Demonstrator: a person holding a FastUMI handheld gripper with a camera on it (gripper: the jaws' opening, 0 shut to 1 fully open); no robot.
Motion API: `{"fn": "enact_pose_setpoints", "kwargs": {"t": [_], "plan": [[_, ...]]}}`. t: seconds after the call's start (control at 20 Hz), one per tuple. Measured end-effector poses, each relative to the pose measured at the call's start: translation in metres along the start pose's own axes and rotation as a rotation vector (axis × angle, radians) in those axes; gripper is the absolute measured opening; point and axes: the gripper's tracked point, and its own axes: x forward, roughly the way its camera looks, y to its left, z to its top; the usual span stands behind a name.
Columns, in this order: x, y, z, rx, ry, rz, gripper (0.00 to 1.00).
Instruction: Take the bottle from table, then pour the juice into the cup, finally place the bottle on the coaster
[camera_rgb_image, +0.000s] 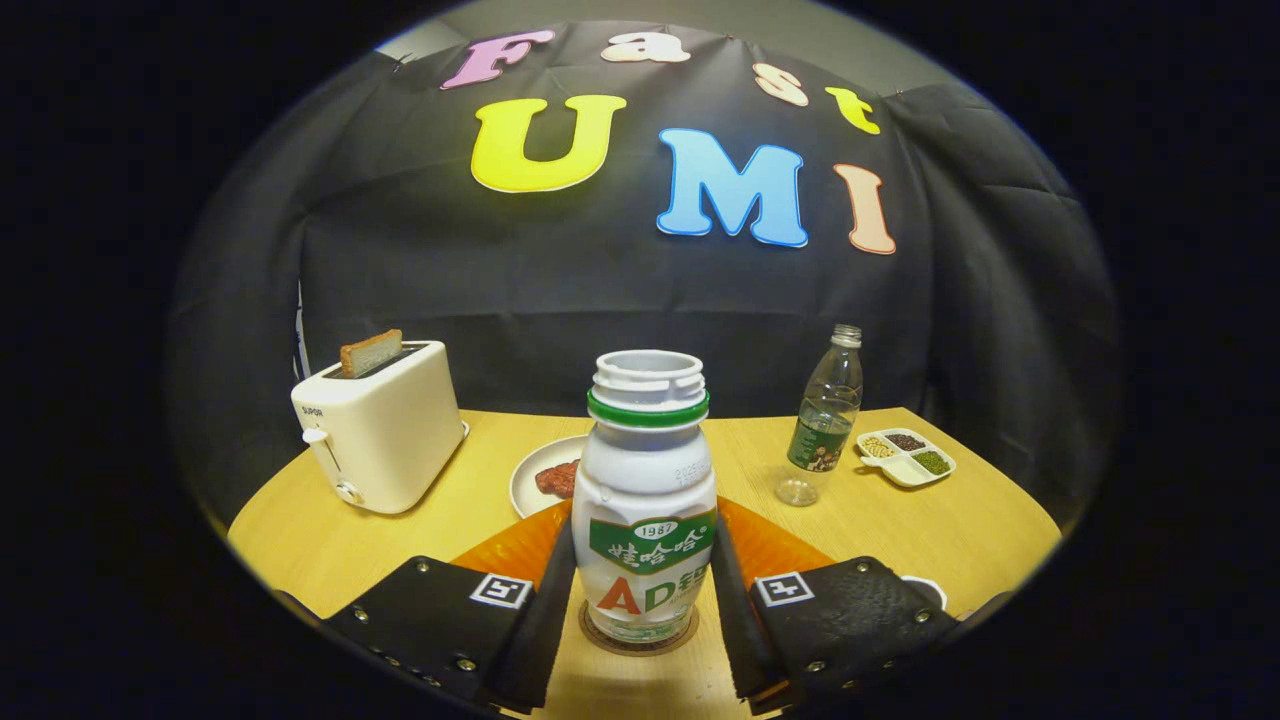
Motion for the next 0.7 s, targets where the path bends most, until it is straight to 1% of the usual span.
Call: {"fn": "enact_pose_setpoints", "kwargs": {"t": [0.25, 0.3, 0.5, 0.7], "plan": [[0.006, 0.001, -0.018, 0.003, 0.035, 0.013, 0.66], [0.007, -0.002, -0.018, 0.002, 0.032, 0.003, 0.67], [0.012, -0.001, -0.025, 0.036, 0.029, 0.009, 0.66], [0.012, 0.002, -0.021, -0.010, 0.000, 0.014, 0.67]]}}
